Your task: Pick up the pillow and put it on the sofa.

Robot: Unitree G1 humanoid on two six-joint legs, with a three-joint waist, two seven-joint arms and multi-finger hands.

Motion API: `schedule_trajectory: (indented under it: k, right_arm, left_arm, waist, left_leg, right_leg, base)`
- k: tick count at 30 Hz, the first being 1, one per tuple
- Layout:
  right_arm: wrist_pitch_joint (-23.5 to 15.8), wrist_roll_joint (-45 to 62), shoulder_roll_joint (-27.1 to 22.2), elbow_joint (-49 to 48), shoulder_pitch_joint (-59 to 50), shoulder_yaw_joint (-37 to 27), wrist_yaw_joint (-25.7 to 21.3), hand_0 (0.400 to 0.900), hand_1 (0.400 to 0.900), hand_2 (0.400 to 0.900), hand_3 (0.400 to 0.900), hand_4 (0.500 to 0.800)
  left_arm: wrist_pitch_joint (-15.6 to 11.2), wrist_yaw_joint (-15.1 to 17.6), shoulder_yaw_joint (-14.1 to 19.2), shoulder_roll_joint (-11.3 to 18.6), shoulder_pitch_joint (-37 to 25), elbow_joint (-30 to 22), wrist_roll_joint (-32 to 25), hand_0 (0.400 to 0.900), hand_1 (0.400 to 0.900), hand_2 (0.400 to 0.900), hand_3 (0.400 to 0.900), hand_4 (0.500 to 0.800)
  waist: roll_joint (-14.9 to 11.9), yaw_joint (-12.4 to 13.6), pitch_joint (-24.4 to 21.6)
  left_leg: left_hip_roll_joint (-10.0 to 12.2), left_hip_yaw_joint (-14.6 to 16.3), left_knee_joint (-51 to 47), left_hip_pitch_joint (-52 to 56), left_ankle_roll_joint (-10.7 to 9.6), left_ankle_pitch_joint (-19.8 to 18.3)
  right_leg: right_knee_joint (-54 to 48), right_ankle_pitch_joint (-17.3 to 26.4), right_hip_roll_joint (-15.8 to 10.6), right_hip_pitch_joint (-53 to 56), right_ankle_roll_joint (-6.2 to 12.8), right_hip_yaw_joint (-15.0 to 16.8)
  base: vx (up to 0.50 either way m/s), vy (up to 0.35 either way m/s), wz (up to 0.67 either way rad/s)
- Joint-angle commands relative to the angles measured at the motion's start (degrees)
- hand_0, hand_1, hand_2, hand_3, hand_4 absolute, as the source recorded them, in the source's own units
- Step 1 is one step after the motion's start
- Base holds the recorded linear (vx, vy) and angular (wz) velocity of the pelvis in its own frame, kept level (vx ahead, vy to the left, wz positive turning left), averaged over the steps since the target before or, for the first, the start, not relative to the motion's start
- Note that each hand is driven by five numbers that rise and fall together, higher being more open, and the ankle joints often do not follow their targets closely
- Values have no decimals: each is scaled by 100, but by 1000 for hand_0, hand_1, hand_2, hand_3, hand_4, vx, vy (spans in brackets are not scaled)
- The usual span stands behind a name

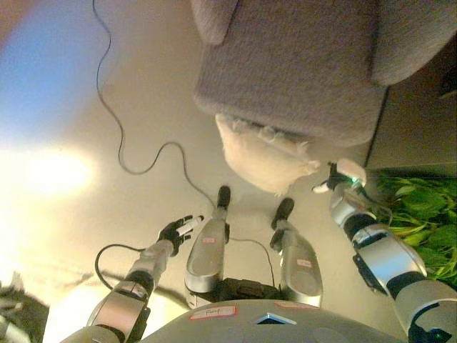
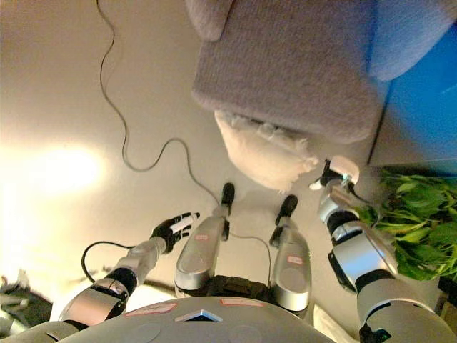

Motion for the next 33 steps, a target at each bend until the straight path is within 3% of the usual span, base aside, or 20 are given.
schedule_trajectory:
  k: [1, 9, 22, 23, 26, 33]
  right_arm:
    - [144, 226, -384, -75, -417, 220, -277, 900, 900, 900, 900, 800]
    - [100, 322, -758, 107, -1285, 213, -168, 900, 900, 900, 900, 800]
    - [251, 597, -1252, 225, -2185, 261, -376, 900, 900, 900, 900, 800]
    - [283, 661, -1295, 226, -2266, 289, -349, 900, 900, 900, 900, 800]
    - [275, 753, -1369, 271, -2493, 303, -325, 900, 900, 900, 900, 800]
    - [156, 1192, -1546, 288, -3119, 517, 248, 900, 900, 900, 900, 800]
  left_arm:
    - [-310, -89, -159, 442, 11, -439, -610, 900, 900, 900, 900, 800]
    - [-640, -146, -344, 573, 82, -1191, -1298, 900, 900, 900, 900, 800]
    - [-1291, -625, -396, 732, 565, -2059, -2078, 900, 900, 900, 900, 800]
    - [-1362, -662, -410, 758, 637, -2170, -2147, 900, 900, 900, 900, 800]
    - [-1503, -682, -398, 772, 691, -2380, -2296, 900, 900, 900, 900, 800]
    - [-1741, -754, -321, 893, 873, -2898, -2568, 900, 900, 900, 900, 800]
  waist:
    - [-101, 92, 140]
    - [190, 256, 291]
    - [671, 487, 291]
    - [680, 485, 291]
    - [774, 537, 291]
    - [955, 674, 291]
  left_leg:
    - [-502, 60, 805, -638, 196, -675]
    - [-606, 152, 1281, -1540, 295, -691]
    - [-635, 210, 1714, -2489, 385, -622]
    - [-672, 211, 1840, -2482, 365, -809]
    - [-666, 226, 1973, -2676, 376, -831]
    - [-683, 221, 2292, -3211, 412, -870]
  right_leg:
    - [671, -712, -281, -153, 268, 229]
    - [1630, -953, -521, -1224, 273, 239]
    - [2562, -1250, -679, -2378, 182, 440]
    - [2758, -1473, -736, -2414, 237, 530]
    - [2970, -1544, -800, -2638, 231, 580]
    - [3443, -1700, -813, -3240, 180, 760]
  base:
    - [-94, 32, 1]
    - [-84, 38, 2]
    - [-16, 14, 1]
    - [61, 6, 4]
    - [-4, 18, 6]
    - [-27, 21, 6]
